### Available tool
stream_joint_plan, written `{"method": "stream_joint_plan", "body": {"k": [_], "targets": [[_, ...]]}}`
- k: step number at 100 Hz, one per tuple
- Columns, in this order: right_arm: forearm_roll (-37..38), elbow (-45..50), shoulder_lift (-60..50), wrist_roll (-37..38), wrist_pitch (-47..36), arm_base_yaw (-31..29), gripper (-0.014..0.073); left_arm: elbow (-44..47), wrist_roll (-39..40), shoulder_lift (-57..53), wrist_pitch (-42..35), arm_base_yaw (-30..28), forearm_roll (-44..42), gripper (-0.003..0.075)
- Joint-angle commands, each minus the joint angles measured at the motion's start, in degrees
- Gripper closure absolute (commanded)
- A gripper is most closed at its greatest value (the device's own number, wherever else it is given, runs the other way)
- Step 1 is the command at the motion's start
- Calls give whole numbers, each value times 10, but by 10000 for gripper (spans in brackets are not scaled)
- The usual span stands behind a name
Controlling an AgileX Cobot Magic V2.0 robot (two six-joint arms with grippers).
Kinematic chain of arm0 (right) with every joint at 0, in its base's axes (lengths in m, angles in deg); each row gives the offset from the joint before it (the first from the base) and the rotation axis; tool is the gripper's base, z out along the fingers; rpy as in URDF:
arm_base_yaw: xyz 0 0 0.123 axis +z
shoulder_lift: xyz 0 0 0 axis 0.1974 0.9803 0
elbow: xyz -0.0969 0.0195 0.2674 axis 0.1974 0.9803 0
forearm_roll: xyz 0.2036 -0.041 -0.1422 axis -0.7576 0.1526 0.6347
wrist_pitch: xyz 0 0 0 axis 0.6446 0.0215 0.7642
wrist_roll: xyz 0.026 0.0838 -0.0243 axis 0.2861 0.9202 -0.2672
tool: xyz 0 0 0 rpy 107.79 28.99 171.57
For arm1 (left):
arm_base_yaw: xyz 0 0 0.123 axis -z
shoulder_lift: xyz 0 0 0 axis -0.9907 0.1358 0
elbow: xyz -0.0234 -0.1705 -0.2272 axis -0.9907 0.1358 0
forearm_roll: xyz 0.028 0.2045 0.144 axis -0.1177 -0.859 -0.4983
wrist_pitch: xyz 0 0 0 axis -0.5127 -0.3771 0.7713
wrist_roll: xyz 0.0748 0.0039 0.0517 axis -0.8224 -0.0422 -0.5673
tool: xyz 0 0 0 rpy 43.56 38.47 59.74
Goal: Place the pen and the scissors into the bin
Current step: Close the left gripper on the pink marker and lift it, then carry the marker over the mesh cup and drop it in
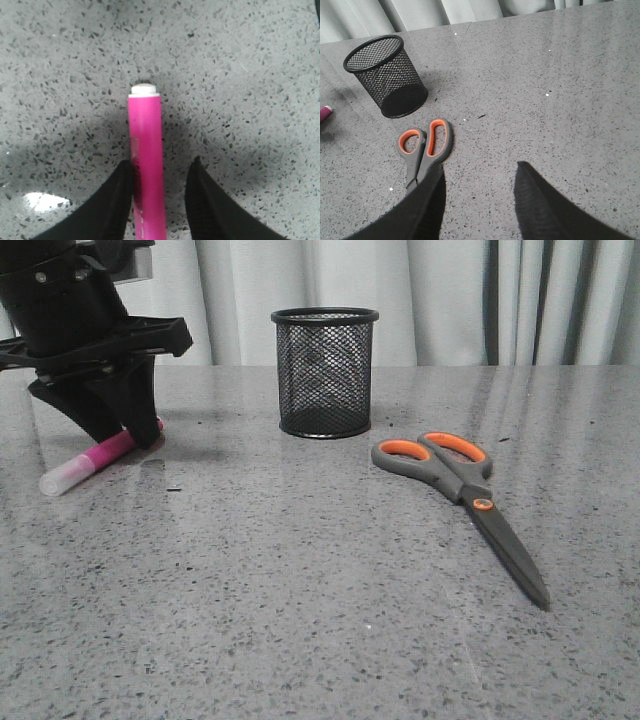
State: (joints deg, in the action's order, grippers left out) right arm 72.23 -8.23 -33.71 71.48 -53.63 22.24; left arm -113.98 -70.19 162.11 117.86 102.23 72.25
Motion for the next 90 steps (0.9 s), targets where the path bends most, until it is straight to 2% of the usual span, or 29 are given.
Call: {"method": "stream_joint_plan", "body": {"k": [1, 13, 25, 38, 52, 64, 71, 78, 90], "targets": [[3, -21, 7, -6, -38, 2, 303, -11, 2, -22, -2, 4, 4, 482], [3, -21, 7, -6, -38, 2, 303, -11, -24, -22, 14, 4, 4, 566], [3, -21, 7, -6, -38, 2, 303, -11, -49, -22, 30, 4, 4, 741], [1, -21, 7, -6, -36, 2, 303, -11, -69, -23, 22, 4, 23, 740], [1, -21, 7, -6, -9, 2, 303, -11, -132, -67, -77, 4, 79, 740], [1, -21, 7, -6, 16, 2, 303, -14, -148, -136, -211, 4, 116, 740], [1, -21, 7, -6, 14, 2, 303, -14, -169, -169, -289, 4, 164, 739], [1, -21, 7, -6, 4, 2, 303, -14, -227, -191, -355, 13, 253, 739], [1, -21, 7, -6, -28, 2, 303, -14, -389, -198, -422, 53, 414, 739]]}}
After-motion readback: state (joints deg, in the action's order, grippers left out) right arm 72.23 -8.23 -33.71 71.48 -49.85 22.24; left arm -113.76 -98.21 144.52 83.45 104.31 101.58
